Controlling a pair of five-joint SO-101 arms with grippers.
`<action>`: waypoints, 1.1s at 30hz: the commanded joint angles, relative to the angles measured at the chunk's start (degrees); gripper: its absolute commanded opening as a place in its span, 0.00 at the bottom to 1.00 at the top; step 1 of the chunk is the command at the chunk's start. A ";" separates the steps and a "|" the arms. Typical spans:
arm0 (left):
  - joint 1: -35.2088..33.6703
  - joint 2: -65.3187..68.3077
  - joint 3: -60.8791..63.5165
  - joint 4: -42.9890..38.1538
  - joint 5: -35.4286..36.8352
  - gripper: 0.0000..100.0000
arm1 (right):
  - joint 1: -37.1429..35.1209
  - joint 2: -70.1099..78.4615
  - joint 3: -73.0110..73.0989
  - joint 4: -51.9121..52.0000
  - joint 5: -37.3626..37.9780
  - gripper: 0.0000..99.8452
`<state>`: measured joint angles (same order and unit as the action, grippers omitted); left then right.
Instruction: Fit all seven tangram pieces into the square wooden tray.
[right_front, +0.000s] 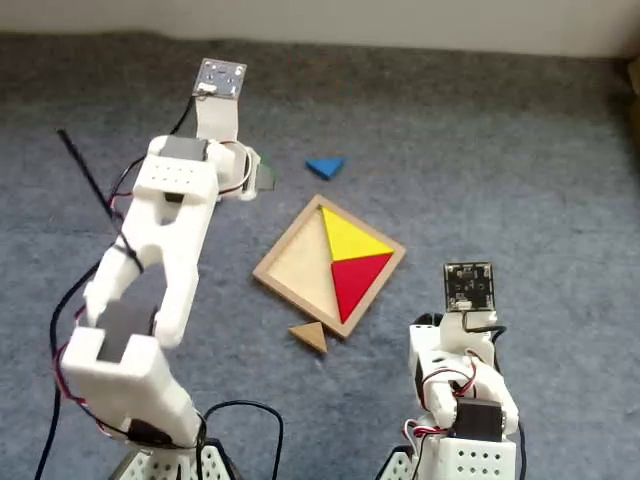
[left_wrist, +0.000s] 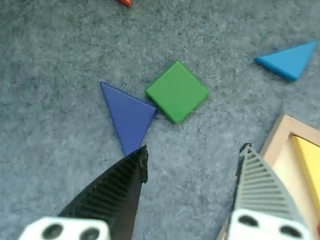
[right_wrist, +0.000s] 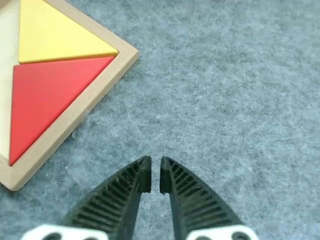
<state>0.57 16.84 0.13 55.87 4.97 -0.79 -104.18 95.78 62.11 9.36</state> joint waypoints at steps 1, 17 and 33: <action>-0.66 7.43 -10.77 0.53 -2.37 0.29 | 1.10 -0.48 8.13 -1.10 -0.09 0.04; -3.91 28.18 -40.57 -1.32 -1.58 0.28 | 1.10 -0.48 8.13 -1.10 -0.09 0.04; -7.43 54.46 -63.87 -27.08 -0.88 0.17 | 1.10 -0.48 8.13 -1.10 -0.09 0.04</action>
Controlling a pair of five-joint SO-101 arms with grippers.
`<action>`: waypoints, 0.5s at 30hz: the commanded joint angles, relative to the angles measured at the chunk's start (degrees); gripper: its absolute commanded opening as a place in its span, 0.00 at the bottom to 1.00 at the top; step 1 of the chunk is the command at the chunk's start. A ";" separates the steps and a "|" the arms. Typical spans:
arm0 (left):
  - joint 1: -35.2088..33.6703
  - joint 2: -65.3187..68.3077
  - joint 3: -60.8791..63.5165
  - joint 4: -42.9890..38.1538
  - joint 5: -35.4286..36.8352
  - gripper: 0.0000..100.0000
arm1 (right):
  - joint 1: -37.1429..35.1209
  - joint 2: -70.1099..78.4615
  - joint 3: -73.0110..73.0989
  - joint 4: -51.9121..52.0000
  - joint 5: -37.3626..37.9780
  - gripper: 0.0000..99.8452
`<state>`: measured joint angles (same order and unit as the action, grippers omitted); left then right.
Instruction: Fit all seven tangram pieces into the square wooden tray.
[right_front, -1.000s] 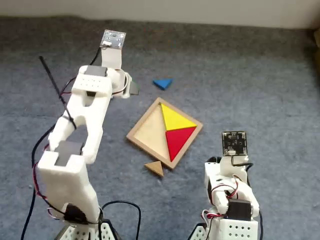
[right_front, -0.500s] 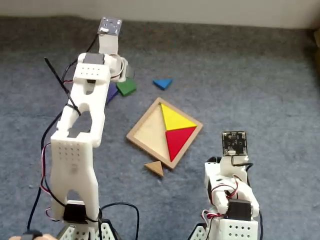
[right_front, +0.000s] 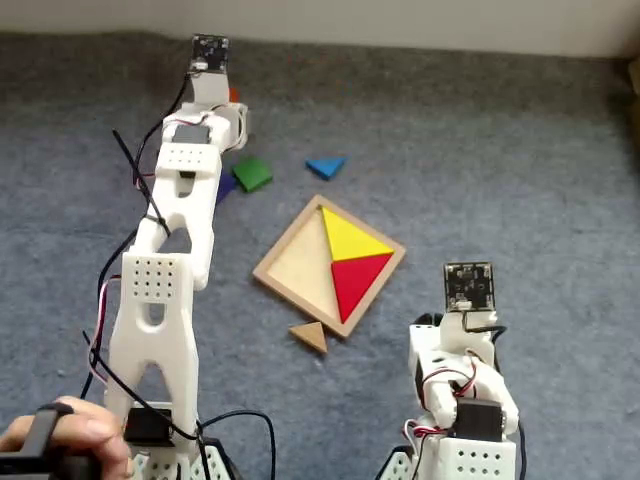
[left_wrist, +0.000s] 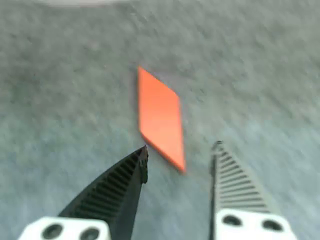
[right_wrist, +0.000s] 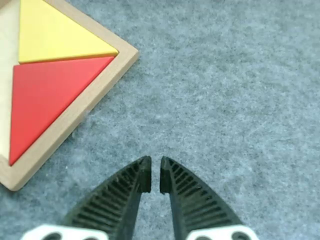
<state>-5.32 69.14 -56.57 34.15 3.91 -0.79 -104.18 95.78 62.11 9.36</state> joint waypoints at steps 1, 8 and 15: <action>-1.71 4.00 -9.36 -5.71 0.18 0.16 | 1.10 -0.48 8.13 -1.27 -0.09 0.04; -1.98 12.53 -19.21 -1.41 -4.66 0.19 | 1.10 -0.48 8.13 -1.36 -0.09 0.04; -1.36 13.41 -25.19 8.97 -5.19 0.19 | 1.10 -0.48 8.13 -1.36 -0.09 0.04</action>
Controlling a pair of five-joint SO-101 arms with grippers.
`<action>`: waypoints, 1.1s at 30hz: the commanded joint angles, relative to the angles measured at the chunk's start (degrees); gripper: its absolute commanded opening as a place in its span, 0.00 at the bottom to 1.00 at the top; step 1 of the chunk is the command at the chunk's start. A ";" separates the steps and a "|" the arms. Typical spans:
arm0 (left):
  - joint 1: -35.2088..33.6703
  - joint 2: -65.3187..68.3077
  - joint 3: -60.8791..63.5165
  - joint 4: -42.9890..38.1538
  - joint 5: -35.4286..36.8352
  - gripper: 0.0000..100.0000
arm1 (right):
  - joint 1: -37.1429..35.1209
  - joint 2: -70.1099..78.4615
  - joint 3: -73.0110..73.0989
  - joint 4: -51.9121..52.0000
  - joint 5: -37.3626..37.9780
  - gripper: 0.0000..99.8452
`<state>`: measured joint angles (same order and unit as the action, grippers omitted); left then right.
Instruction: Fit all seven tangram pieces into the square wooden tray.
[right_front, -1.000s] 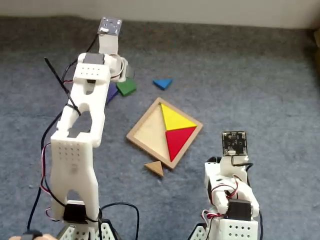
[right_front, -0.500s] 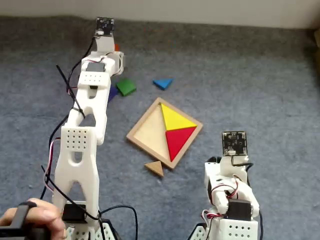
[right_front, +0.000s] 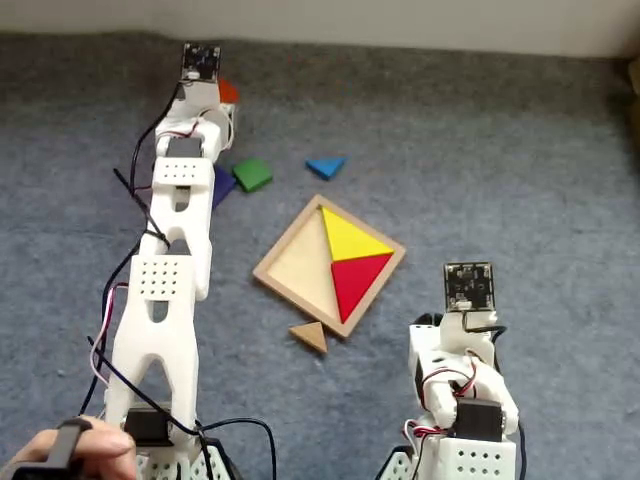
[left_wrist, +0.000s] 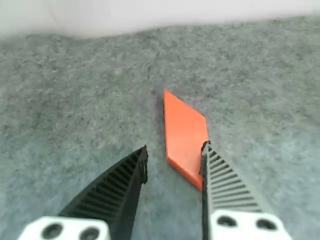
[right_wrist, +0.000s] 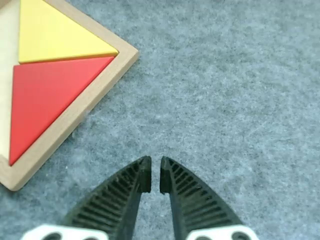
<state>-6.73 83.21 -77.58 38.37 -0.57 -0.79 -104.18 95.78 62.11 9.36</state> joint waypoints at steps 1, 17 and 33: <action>0.48 -0.57 -5.14 6.51 -0.88 0.19 | 1.10 -0.48 8.13 -1.36 -0.09 0.04; 1.45 -1.10 -17.98 42.90 -10.37 0.24 | 1.10 -0.48 8.13 -1.36 -0.09 0.04; 2.59 -4.79 -17.45 33.67 10.20 0.31 | 1.10 -0.48 8.13 -1.36 -0.09 0.04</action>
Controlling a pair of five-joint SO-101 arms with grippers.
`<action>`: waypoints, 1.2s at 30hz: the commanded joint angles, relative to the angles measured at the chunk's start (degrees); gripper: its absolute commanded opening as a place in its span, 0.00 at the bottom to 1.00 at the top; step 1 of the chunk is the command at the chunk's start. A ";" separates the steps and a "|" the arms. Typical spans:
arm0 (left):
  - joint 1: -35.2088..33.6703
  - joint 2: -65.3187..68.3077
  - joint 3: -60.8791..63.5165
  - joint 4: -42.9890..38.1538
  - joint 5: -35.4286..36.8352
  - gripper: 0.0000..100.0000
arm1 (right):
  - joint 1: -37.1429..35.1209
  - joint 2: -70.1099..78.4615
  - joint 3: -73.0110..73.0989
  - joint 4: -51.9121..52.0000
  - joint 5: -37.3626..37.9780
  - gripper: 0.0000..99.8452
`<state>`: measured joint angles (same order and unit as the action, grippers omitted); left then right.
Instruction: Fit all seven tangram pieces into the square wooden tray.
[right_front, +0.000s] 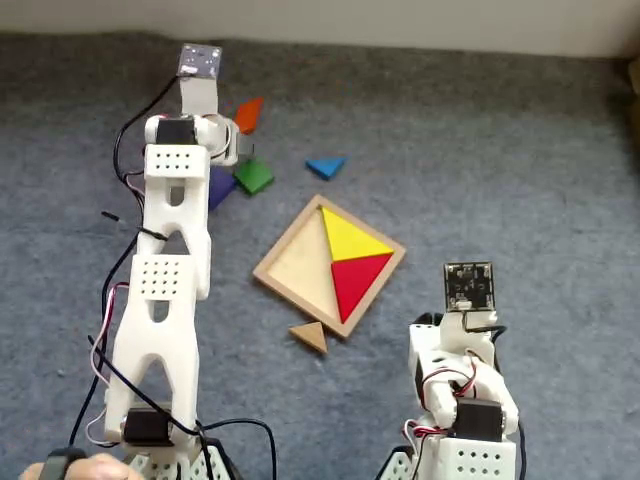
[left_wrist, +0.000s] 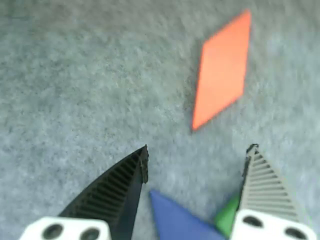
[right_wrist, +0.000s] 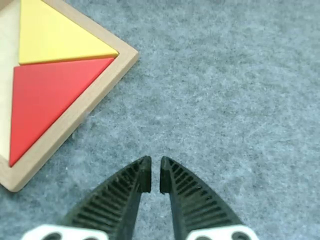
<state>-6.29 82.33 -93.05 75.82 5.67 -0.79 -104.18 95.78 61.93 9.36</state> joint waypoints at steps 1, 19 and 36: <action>2.33 -3.91 -1.89 -5.19 4.48 0.31 | 1.10 -0.48 8.13 -1.19 -0.09 0.04; 2.86 -3.82 18.95 -30.33 -3.96 0.20 | 1.10 -0.48 8.13 -1.19 -0.09 0.04; 2.68 -4.44 18.77 -28.57 -13.19 0.01 | 1.10 -0.48 8.13 -1.27 -0.09 0.04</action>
<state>-3.56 80.92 -72.75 44.18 -4.53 -0.79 -104.18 95.78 61.93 9.36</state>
